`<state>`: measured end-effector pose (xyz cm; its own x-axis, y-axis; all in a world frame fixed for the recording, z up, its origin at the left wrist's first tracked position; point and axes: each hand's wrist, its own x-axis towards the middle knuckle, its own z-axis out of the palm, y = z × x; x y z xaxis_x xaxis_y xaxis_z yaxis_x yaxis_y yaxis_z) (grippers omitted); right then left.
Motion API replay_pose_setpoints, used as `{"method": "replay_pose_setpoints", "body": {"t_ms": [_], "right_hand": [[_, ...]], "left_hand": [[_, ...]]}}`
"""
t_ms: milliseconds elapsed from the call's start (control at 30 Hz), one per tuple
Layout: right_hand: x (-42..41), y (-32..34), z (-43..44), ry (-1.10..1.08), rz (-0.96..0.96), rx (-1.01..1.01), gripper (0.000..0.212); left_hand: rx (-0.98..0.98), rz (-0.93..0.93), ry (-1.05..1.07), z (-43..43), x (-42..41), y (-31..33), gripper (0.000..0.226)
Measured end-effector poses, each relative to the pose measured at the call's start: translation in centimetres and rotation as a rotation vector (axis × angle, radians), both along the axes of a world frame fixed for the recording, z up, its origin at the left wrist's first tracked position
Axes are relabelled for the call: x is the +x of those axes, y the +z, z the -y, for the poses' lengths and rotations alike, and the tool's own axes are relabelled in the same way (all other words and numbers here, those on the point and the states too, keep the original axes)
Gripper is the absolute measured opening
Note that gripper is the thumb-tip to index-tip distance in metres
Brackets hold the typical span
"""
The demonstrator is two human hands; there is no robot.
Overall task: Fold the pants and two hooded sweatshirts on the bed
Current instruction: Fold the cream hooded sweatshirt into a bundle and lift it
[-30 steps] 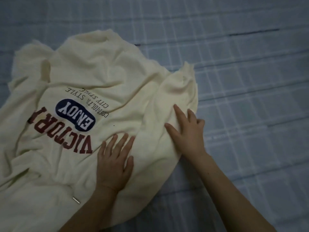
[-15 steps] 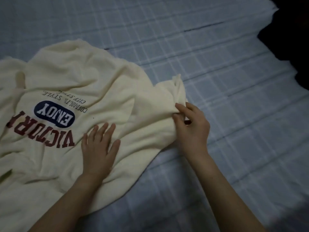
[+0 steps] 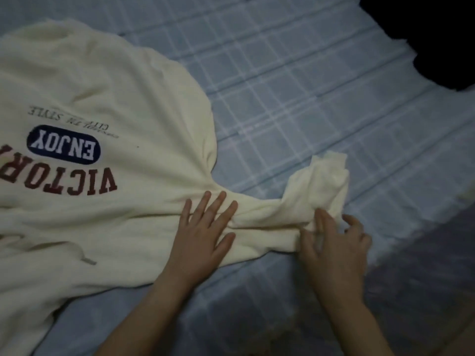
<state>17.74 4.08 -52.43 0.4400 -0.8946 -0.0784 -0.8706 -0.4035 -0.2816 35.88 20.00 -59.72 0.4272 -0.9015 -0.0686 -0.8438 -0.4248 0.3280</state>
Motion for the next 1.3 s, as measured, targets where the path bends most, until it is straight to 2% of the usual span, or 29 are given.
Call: {"method": "replay_pose_setpoints", "body": {"t_ms": [67,133,233,333,400,433,567,633,700,733,800,867,900,1000,1067,1167,1300], "right_hand": [[1.8,1.1,-0.6,0.172,0.201,-0.18,0.031],[4.6,1.8,-0.7,0.493,0.306,-0.176,0.03],[9.8,1.3,0.3,0.78,0.162,-0.088,0.044],[12.4,-1.7,0.3,0.876,-0.047,0.08,0.059],[12.0,-4.6,-0.4,0.944,-0.191,0.057,0.063],[11.5,-5.6,-0.7,0.95,-0.205,0.04,0.064],[11.0,-5.4,-1.4,0.866,-0.115,-0.027,0.06],[11.1,-4.2,-3.2,0.879,0.056,-0.07,0.052],[11.4,-3.4,-6.4,1.046,0.229,-0.055,0.047],[11.6,-3.2,-8.1,1.16,0.249,-0.001,0.047],[12.4,-3.5,-10.9,1.318,0.123,0.128,0.051],[13.3,-4.6,-12.1,1.334,-0.009,0.2,0.052],[13.5,-4.9,-12.4,1.317,0.017,0.205,0.047],[13.3,-5.0,-12.2,1.207,0.278,0.127,0.023],[12.1,-4.5,-12.0,1.236,0.442,0.036,0.015],[8.2,-4.3,-12.0,1.355,0.47,-0.066,0.044],[5.5,-5.3,-12.5,1.419,0.351,-0.042,0.055]], "left_hand": [[-0.043,-0.025,0.019,-0.4,0.1,0.4,0.055],[-0.088,-0.001,0.061,-1.5,0.5,0.9,0.053],[-0.057,0.076,0.247,-3.4,2.3,1.0,0.055],[0.05,0.067,0.317,-4.2,3.2,0.0,0.057],[0.093,0.084,0.287,-4.3,3.0,-0.5,0.057],[0.097,0.087,0.28,-4.3,2.9,-0.6,0.057],[0.041,0.063,0.282,-6.5,2.5,0.8,0.056],[-0.001,0.063,0.352,-9.5,1.9,1.8,0.055],[-0.004,0.091,0.407,-13.3,1.3,2.4,0.054],[0.01,0.105,0.419,-15.1,1.1,2.5,0.053],[0.034,0.112,0.409,-17.3,1.2,2.4,0.051],[0.005,0.13,0.387,-17.8,1.5,1.9,0.045],[-0.036,0.153,0.385,-17.5,1.6,1.7,0.04],[-0.19,0.218,0.423,-16.9,1.3,1.8,0.031],[-0.276,0.234,0.459,-17.8,0.0,2.2,0.032],[-0.29,0.256,0.437,-19.7,-3.5,2.2,0.029],[-0.139,0.223,0.396,-19.8,-6.1,1.3,0.028]]}}
